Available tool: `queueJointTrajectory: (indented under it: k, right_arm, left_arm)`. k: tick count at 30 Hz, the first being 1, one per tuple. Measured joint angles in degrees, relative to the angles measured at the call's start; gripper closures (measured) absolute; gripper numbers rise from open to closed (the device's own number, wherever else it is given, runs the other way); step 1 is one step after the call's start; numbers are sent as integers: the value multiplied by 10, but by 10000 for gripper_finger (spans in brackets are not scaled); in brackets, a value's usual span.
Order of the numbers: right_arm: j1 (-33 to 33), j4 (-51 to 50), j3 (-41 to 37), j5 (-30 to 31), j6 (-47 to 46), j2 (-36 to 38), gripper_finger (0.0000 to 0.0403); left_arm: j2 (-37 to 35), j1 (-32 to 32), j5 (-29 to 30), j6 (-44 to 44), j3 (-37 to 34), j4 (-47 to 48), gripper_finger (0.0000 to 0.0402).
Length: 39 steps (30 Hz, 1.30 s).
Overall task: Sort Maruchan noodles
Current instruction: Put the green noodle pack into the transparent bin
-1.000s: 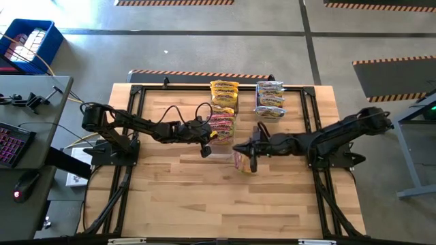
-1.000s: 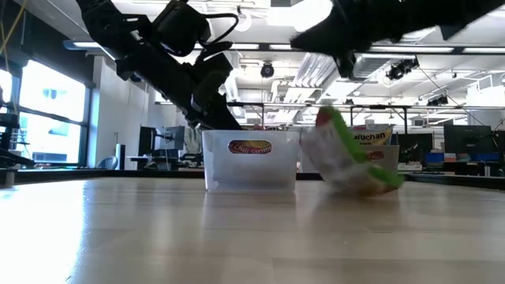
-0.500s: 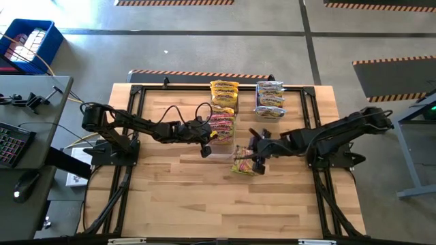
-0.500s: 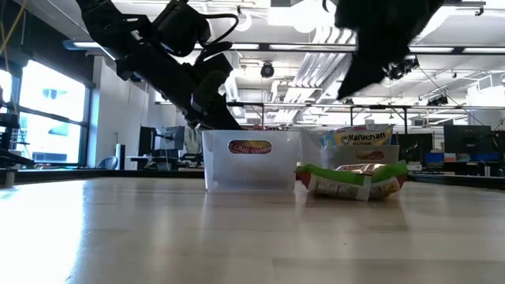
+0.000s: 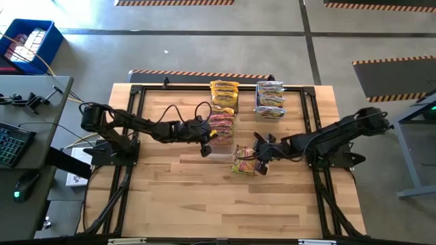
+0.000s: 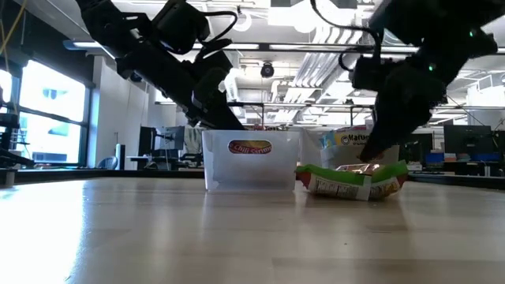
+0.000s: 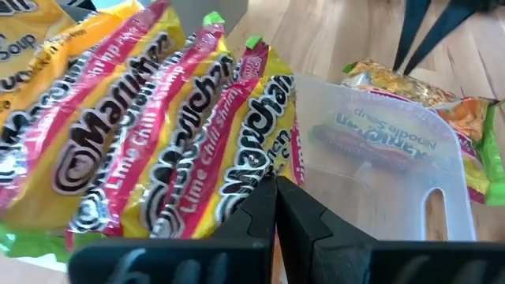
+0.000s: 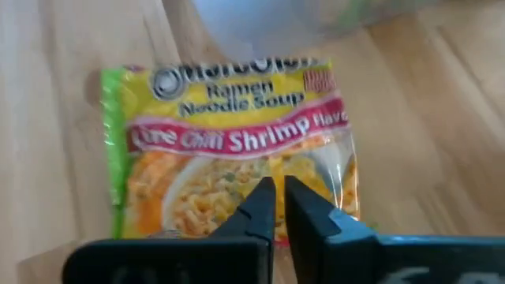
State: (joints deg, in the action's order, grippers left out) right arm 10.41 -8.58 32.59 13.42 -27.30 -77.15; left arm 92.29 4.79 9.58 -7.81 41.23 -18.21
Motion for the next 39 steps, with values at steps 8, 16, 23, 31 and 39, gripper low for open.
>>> queueJointTrajectory:
  k: [8,16,23,31,39]
  right_arm:
    - [2,46,8,-16,-13,-70,387]
    - [21,35,33,-58,-42,-80,399]
    - [50,37,32,-51,-81,-80,402]
    - [86,54,32,-47,-104,-80,403]
    - [102,104,31,-40,-104,-98,403]
  left_arm:
    - [11,8,7,-10,1,-5,401]
    - [-54,8,29,10,-1,26,392]
    - [-152,-4,31,13,0,88,377]
    - [-165,-131,-28,-30,-24,107,373]
    - [-28,-260,36,-86,-35,-24,329]
